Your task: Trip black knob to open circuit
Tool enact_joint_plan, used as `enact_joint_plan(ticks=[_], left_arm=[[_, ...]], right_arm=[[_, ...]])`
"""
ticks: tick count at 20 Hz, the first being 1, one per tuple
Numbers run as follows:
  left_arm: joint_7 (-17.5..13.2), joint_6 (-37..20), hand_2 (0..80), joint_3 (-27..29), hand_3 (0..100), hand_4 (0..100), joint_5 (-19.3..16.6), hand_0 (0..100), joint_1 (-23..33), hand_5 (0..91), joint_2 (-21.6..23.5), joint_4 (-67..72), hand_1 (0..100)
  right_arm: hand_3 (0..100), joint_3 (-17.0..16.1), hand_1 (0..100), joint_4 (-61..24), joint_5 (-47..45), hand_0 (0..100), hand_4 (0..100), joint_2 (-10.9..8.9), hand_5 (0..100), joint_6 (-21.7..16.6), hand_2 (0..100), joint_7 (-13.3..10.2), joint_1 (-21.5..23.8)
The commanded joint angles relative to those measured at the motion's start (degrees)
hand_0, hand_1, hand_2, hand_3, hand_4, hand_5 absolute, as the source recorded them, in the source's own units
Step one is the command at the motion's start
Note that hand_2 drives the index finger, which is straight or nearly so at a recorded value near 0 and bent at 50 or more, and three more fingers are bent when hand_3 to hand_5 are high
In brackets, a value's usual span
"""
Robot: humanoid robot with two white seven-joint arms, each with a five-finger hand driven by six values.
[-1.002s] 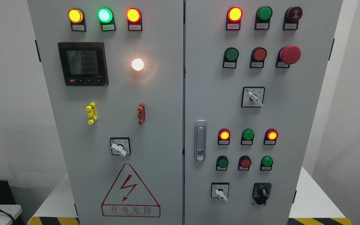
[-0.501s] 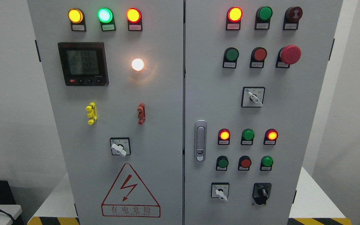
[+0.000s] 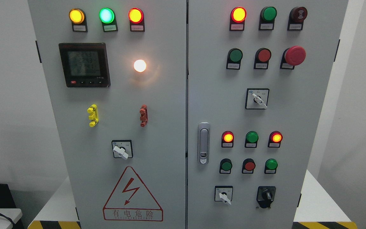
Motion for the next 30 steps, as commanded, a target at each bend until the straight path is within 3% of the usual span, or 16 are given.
enact_joint_plan(ticks=[1, 5, 10, 14, 17, 21, 24, 30], left_arm=[[0.0, 0.0, 0.0, 0.0, 0, 0, -1.8, 12, -0.4, 0.0, 0.0, 0.0, 39], [0.0, 0.0, 0.0, 0.0, 0, 0, -1.9, 12, -0.4, 0.0, 0.0, 0.0, 39], [0.0, 0.0, 0.0, 0.0, 0, 0, -1.9, 12, -0.4, 0.0, 0.0, 0.0, 39], [0.0, 0.0, 0.0, 0.0, 0, 0, -1.9, 12, -0.4, 0.0, 0.0, 0.0, 39], [0.0, 0.0, 0.0, 0.0, 0, 0, -1.8, 12, -0.4, 0.0, 0.0, 0.0, 39], [0.0, 0.0, 0.0, 0.0, 0, 0, -1.9, 12, -0.4, 0.0, 0.0, 0.0, 39], [0.0, 0.0, 0.0, 0.0, 0, 0, -1.8, 12, -0.4, 0.0, 0.0, 0.0, 39], [0.0, 0.0, 0.0, 0.0, 0, 0, -1.8, 12, -0.4, 0.0, 0.0, 0.0, 39]], right_arm=[[4, -4.4, 32, -15.9, -0.2, 19, 12, 0.97, 2, -7.1, 0, -1.1, 5.1], [8, -7.5, 36, -20.3, -0.3, 19, 16, 0.53, 5, -11.7, 0, -3.1, 8.2], [21, -10.0, 37, -28.1, -0.3, 21, 27, 0.53, 14, -22.2, 0, -3.6, 14.0], [38, -11.5, 37, -32.8, -0.3, 22, 40, 0.62, 34, -30.5, 3, -3.7, 16.3], [47, -12.1, 34, -38.7, -0.4, 24, 46, 0.53, 40, -36.3, 7, -3.7, 16.7], [58, -11.4, 31, -48.1, -4.5, 26, 59, 0.53, 59, -40.5, 14, -3.7, 18.8], [64, -11.4, 31, -55.8, -6.4, 26, 66, 0.35, 67, -41.2, 21, -3.6, 20.0], [67, -11.5, 33, -68.7, -8.8, 23, 71, 0.09, 74, -41.3, 27, -3.7, 22.0]])
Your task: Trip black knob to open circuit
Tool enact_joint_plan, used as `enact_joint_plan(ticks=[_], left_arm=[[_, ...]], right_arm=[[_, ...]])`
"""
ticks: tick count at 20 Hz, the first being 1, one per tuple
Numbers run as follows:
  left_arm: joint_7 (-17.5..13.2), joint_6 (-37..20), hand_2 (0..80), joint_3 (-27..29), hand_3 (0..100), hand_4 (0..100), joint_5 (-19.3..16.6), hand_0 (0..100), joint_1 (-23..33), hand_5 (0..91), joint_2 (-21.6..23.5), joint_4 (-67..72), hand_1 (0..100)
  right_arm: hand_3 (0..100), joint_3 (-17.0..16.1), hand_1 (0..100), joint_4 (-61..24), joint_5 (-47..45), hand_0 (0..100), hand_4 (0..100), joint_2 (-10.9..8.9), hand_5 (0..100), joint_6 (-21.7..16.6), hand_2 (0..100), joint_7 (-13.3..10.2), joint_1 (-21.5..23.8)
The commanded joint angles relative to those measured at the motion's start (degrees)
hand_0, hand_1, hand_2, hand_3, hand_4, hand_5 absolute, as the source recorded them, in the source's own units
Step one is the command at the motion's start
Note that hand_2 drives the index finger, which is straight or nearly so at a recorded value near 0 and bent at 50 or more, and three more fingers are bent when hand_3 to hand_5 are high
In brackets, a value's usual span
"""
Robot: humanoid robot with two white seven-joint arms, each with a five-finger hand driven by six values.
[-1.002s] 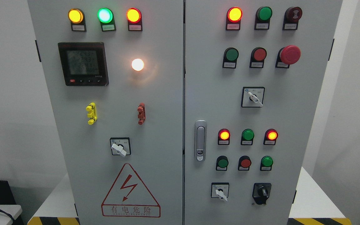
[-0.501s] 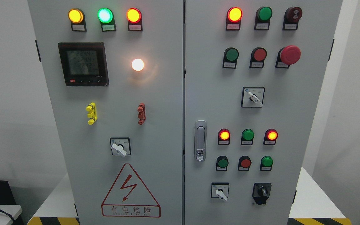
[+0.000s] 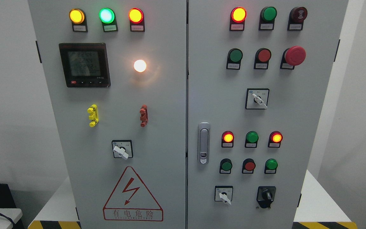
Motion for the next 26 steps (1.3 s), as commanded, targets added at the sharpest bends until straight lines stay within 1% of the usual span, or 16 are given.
enact_joint_plan(ticks=[1, 7, 9, 10, 11, 13, 15, 16, 18, 20, 23, 26], left_arm=[[0.0, 0.0, 0.0, 0.0, 0, 0, -1.8, 12, -0.4, 0.0, 0.0, 0.0, 39], [0.0, 0.0, 0.0, 0.0, 0, 0, -1.9, 12, -0.4, 0.0, 0.0, 0.0, 39], [0.0, 0.0, 0.0, 0.0, 0, 0, -1.8, 12, -0.4, 0.0, 0.0, 0.0, 39], [0.0, 0.0, 0.0, 0.0, 0, 0, -1.9, 12, -0.4, 0.0, 0.0, 0.0, 39], [0.0, 0.0, 0.0, 0.0, 0, 0, -1.8, 12, -0.4, 0.0, 0.0, 0.0, 39], [0.0, 0.0, 0.0, 0.0, 0, 0, -1.8, 12, -0.4, 0.0, 0.0, 0.0, 39], [0.0, 0.0, 0.0, 0.0, 0, 0, -1.9, 12, -0.4, 0.0, 0.0, 0.0, 39], [0.0, 0.0, 0.0, 0.0, 0, 0, -1.8, 12, -0.4, 0.0, 0.0, 0.0, 39], [0.0, 0.0, 0.0, 0.0, 0, 0, -1.8, 12, -0.4, 0.0, 0.0, 0.0, 39], [0.0, 0.0, 0.0, 0.0, 0, 0, -1.8, 12, -0.4, 0.0, 0.0, 0.0, 39], [0.0, 0.0, 0.0, 0.0, 0, 0, -1.9, 12, -0.4, 0.0, 0.0, 0.0, 39], [0.0, 0.0, 0.0, 0.0, 0, 0, -1.9, 12, -0.4, 0.0, 0.0, 0.0, 39]], right_arm=[[68, -1.3, 34, -24.1, -2.2, 22, 72, 0.09, 75, -9.8, 27, 0.3, 1.9], [68, -1.6, 37, -33.4, -2.2, 18, 74, -0.26, 78, -8.8, 27, 0.5, 1.2], [68, -1.4, 38, -34.6, -2.1, 16, 74, -0.97, 78, -8.3, 27, 0.6, -1.0], [68, -1.3, 39, -34.9, -2.1, 15, 74, -1.06, 79, -6.8, 26, 0.6, -2.8], [68, -1.2, 40, -35.6, -2.1, 14, 74, -1.23, 79, -3.8, 26, 0.6, -4.8], [67, -1.2, 41, -36.3, -2.1, 14, 74, -1.93, 79, 0.6, 26, 0.6, -7.8], [67, -1.1, 42, -36.7, -2.1, 14, 75, -3.07, 80, 3.4, 26, 0.6, -11.5], [67, -1.0, 43, -36.8, -2.1, 13, 75, -3.34, 80, 4.2, 26, 0.6, -12.6], [67, -0.8, 44, -37.5, -2.1, 13, 75, -3.52, 80, 6.1, 27, 0.6, -15.2], [67, -0.3, 46, -37.7, -2.1, 13, 75, -3.78, 81, 8.8, 27, 0.6, -18.2], [69, 0.9, 49, -37.8, -2.1, 12, 77, -4.13, 82, 13.1, 30, 0.3, -22.3], [75, 2.8, 58, -37.8, -1.9, 8, 81, -4.13, 85, 17.2, 34, 0.2, -25.6]])
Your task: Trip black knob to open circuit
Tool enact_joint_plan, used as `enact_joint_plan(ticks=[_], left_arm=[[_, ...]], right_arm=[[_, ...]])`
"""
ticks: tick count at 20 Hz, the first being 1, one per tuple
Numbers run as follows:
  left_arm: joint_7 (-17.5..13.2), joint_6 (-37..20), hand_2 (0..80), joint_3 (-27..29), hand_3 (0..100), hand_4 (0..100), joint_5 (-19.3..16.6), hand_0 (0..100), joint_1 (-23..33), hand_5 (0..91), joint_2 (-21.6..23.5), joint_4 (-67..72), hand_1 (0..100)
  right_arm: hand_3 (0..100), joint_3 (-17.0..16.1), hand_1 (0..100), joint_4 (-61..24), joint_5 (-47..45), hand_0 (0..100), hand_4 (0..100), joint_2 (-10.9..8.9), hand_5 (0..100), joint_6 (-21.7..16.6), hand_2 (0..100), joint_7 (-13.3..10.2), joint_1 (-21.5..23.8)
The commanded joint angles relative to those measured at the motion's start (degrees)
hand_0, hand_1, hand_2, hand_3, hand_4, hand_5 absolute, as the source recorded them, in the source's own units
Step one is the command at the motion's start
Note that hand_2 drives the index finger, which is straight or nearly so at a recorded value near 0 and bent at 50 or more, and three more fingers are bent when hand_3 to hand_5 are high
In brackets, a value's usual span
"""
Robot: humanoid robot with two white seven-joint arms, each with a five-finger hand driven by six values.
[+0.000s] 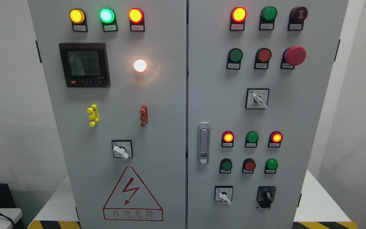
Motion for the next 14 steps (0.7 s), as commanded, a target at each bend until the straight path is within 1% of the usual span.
enact_joint_plan(ticks=[1, 3, 5, 7, 10, 14], left_arm=[[0.0, 0.0, 0.0, 0.0, 0, 0, -1.9, 12, -0.4, 0.0, 0.0, 0.0, 39], [0.0, 0.0, 0.0, 0.0, 0, 0, -1.9, 12, -0.4, 0.0, 0.0, 0.0, 39], [0.0, 0.0, 0.0, 0.0, 0, 0, -1.8, 12, -0.4, 0.0, 0.0, 0.0, 39], [0.0, 0.0, 0.0, 0.0, 0, 0, -1.8, 12, -0.4, 0.0, 0.0, 0.0, 39], [0.0, 0.0, 0.0, 0.0, 0, 0, -1.9, 12, -0.4, 0.0, 0.0, 0.0, 39], [0.0, 0.0, 0.0, 0.0, 0, 0, -1.9, 12, -0.4, 0.0, 0.0, 0.0, 39]], right_arm=[[75, 3.1, 59, -4.8, 0.5, 7, 81, -1.58, 85, 4.8, 35, -0.6, -7.8], [77, 4.0, 64, -4.8, 0.9, 4, 83, -1.58, 86, 6.3, 37, -2.0, -9.4], [78, 5.1, 68, -4.8, 1.9, 2, 84, -1.49, 88, 9.3, 39, -3.4, -10.9], [79, 5.3, 69, -4.7, 2.9, 2, 85, -1.49, 89, 12.8, 39, -5.1, -12.6], [80, 7.3, 72, -4.3, 4.2, 1, 85, -1.49, 89, 17.2, 41, -7.1, -14.8], [83, 9.8, 75, -4.1, 5.9, 0, 87, -1.31, 89, 20.8, 43, -9.7, -16.8]])
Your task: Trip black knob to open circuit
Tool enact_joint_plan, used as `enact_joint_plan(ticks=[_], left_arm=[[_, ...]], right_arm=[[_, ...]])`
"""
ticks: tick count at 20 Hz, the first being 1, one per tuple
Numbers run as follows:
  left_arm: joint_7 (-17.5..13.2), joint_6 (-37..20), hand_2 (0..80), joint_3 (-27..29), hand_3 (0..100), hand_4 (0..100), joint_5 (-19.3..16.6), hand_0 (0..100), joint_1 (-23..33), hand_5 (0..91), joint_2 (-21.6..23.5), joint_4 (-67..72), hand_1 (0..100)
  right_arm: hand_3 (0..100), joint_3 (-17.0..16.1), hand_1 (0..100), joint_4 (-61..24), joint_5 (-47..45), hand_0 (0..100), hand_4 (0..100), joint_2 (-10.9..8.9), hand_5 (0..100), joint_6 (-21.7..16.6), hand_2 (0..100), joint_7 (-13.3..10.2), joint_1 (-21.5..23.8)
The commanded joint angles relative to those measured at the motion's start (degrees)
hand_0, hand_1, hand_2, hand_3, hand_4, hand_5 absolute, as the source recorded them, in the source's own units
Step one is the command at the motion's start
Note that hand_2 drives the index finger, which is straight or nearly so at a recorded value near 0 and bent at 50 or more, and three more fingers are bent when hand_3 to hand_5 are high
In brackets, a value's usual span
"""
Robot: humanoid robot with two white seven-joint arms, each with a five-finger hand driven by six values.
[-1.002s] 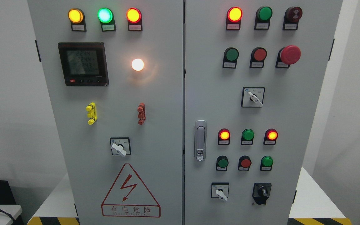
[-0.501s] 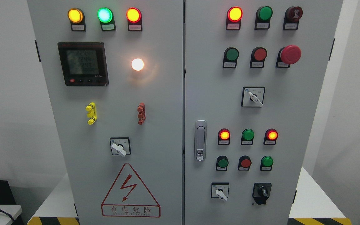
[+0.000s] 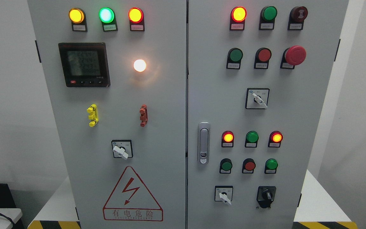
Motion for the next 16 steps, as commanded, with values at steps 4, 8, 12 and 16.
enact_joint_plan(ticks=[4, 8, 12, 16], left_arm=[[0.0, 0.0, 0.0, 0.0, 0, 0, -1.9, 12, -0.4, 0.0, 0.0, 0.0, 39], [0.0, 0.0, 0.0, 0.0, 0, 0, -1.9, 12, -0.4, 0.0, 0.0, 0.0, 39], [0.0, 0.0, 0.0, 0.0, 0, 0, -1.8, 12, -0.4, 0.0, 0.0, 0.0, 39], [0.0, 0.0, 0.0, 0.0, 0, 0, -1.8, 12, -0.4, 0.0, 0.0, 0.0, 39]], right_arm=[[84, 7.4, 77, -0.8, 3.8, 0, 88, 0.36, 90, 6.6, 45, -4.6, -6.0], [85, 10.0, 77, -0.4, 3.8, 1, 89, 0.71, 90, 9.7, 45, -6.1, -6.7], [85, 11.6, 77, 0.9, 3.8, 4, 89, 2.20, 91, 12.9, 45, -7.0, -8.7], [85, 12.5, 76, 2.9, 5.2, 11, 89, 2.65, 92, 15.6, 46, -9.8, -10.4]])
